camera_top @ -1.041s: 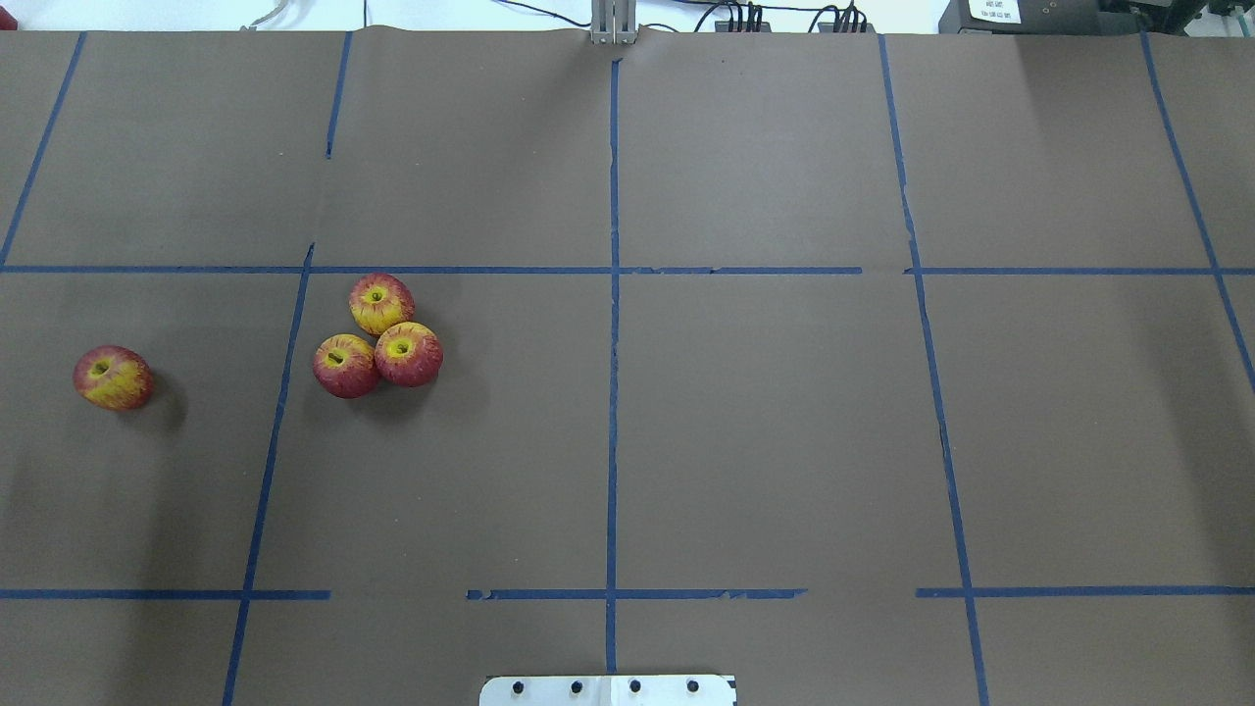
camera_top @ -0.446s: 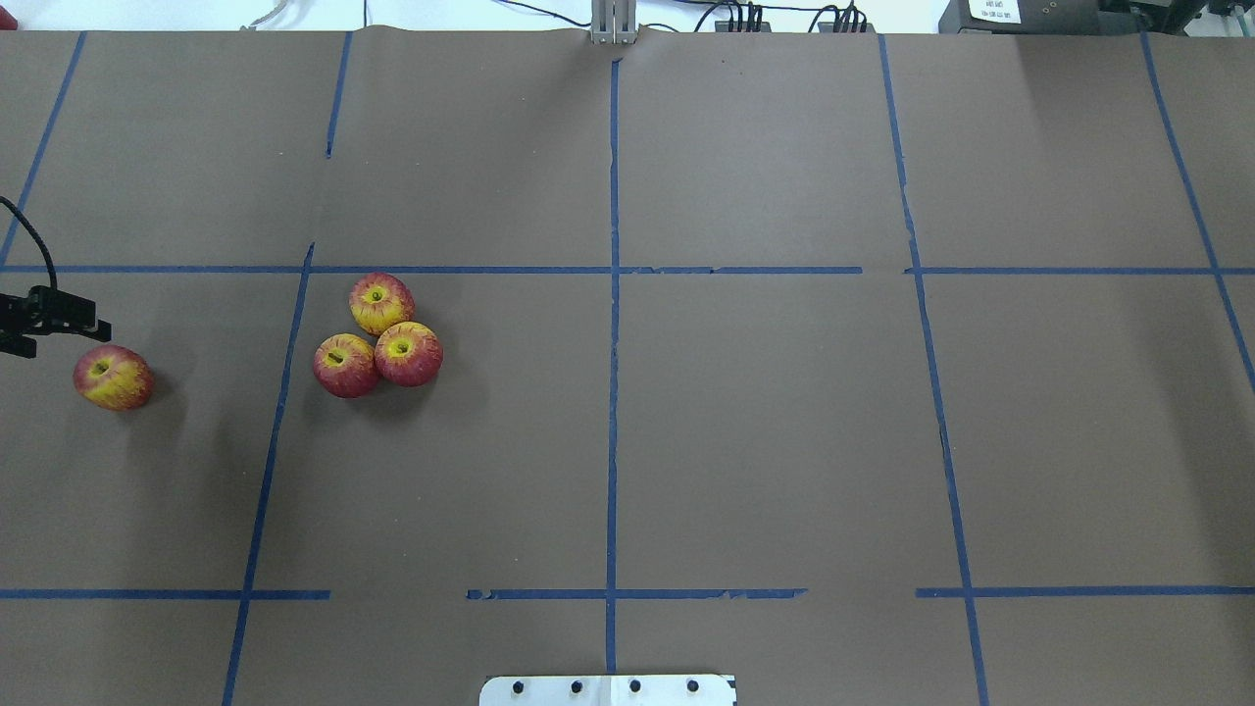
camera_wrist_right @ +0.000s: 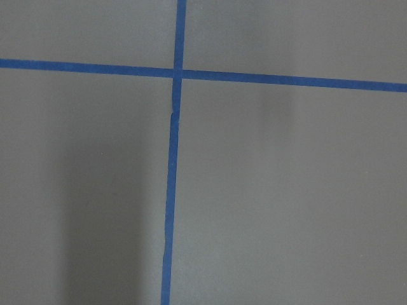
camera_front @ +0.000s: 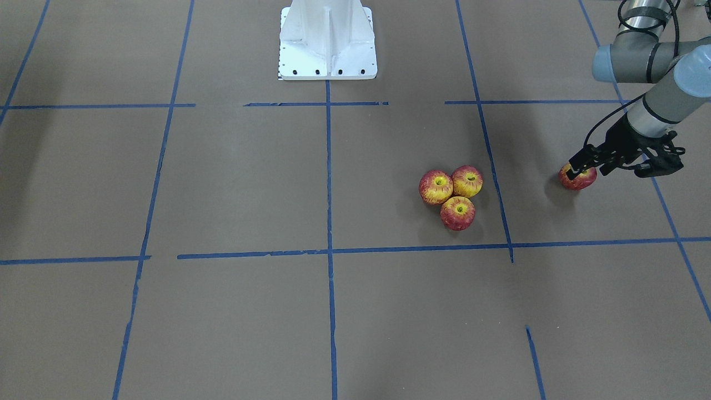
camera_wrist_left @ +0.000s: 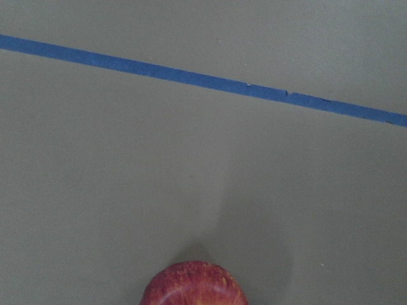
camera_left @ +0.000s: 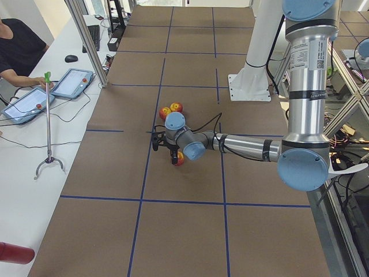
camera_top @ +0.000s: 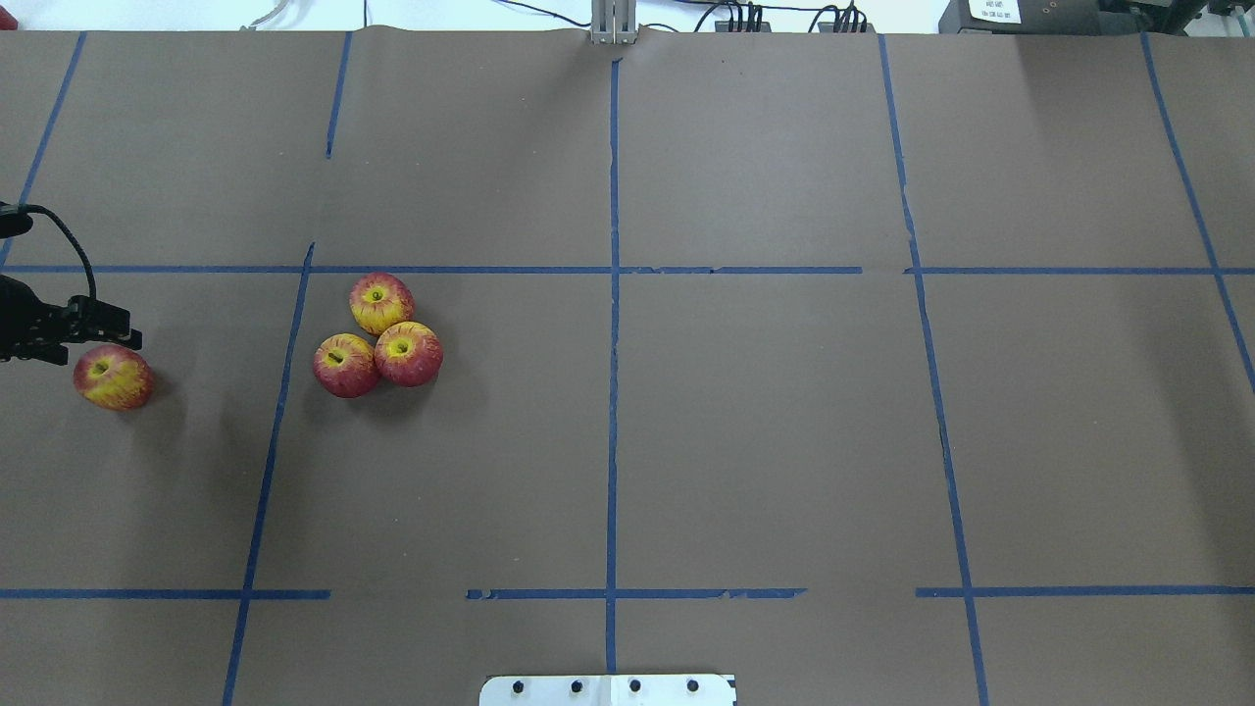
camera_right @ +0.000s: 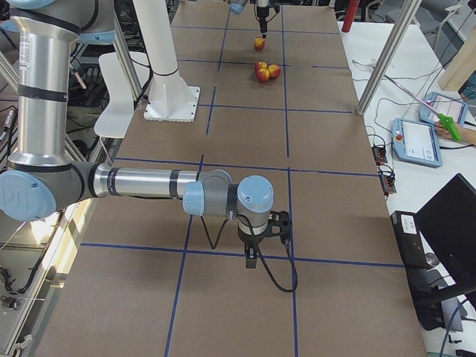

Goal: Stack apples
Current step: 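Lower the left gripper onto the lone red-yellow apple and grasp it, then lift the apple with the left gripper and carry it toward the three-apple cluster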

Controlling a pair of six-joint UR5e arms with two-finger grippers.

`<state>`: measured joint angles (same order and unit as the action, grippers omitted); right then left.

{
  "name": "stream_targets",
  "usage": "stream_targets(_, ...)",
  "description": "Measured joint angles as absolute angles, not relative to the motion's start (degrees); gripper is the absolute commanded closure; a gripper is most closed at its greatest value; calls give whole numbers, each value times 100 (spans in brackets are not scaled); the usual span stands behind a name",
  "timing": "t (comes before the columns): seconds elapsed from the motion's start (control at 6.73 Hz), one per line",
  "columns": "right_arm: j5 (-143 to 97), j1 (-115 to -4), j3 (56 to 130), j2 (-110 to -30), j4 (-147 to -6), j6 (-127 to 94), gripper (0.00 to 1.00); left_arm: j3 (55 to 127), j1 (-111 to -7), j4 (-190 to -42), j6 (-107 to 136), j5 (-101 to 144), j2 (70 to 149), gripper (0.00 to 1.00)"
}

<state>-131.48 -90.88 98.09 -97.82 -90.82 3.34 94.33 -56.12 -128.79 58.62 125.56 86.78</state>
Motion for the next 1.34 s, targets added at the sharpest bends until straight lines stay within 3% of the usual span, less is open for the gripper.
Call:
stream_targets(0.45,-13148,-9088,9809,-9782,-9088,334,0,9290,-5396,-12874,5878,12340,8636,0)
stream_targets(0.59,-13149,-9088,9809,-9782,-9088,334,0,9243,-5330,-12878,5878,12328,8657,5)
stream_targets(0.89,-13148,-9088,9809,-9782,-9086,334,0,9166,-5255,-12879,5861,12335,8693,100)
stream_targets(1.19,-13148,-9088,9809,-9782,-9080,334,0,9346,-5248,-12778,5858,12384,8749,100)
stream_targets(1.34,-13148,-9088,9809,-9782,-9079,334,0,9830,-5258,-12421,5879,12441,8795,100)
